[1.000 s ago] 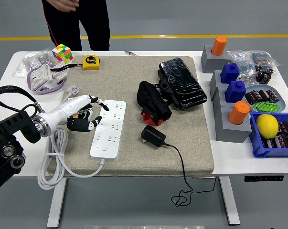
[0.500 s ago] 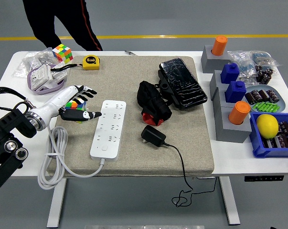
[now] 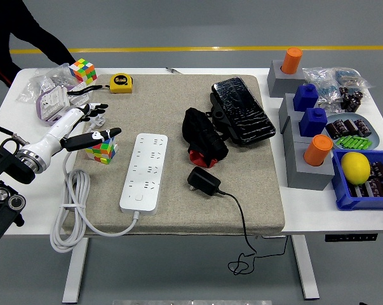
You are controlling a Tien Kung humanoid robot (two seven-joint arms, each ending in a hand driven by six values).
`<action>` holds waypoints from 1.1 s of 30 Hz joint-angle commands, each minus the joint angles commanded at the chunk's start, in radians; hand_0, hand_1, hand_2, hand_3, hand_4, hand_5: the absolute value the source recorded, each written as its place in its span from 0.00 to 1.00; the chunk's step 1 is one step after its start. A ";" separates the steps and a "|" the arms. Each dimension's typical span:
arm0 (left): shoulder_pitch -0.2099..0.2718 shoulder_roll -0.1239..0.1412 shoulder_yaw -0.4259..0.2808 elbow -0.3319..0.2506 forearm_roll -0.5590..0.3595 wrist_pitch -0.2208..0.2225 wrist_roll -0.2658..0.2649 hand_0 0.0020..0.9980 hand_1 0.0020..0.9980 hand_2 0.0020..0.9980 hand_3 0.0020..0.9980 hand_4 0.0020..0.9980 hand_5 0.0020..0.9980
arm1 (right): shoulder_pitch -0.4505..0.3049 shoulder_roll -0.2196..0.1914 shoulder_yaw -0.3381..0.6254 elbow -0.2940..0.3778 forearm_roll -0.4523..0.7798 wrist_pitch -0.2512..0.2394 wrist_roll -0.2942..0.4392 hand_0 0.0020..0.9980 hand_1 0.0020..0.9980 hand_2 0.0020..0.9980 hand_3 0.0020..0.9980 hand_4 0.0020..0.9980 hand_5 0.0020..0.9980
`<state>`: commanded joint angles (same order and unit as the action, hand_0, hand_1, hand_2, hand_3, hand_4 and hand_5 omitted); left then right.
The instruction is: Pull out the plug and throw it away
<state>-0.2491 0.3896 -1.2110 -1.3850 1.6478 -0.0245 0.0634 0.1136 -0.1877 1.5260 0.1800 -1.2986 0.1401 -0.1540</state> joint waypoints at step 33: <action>0.003 -0.003 -0.029 -0.021 0.001 -0.025 0.012 0.71 0.79 0.78 0.80 0.98 0.63 | 0.002 0.005 0.003 0.000 0.008 0.000 0.003 0.64 0.68 0.69 0.60 1.00 0.48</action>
<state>-0.2462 0.3865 -1.2400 -1.4056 1.6492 -0.0490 0.0752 0.1161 -0.1825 1.5288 0.1800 -1.2907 0.1402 -0.1509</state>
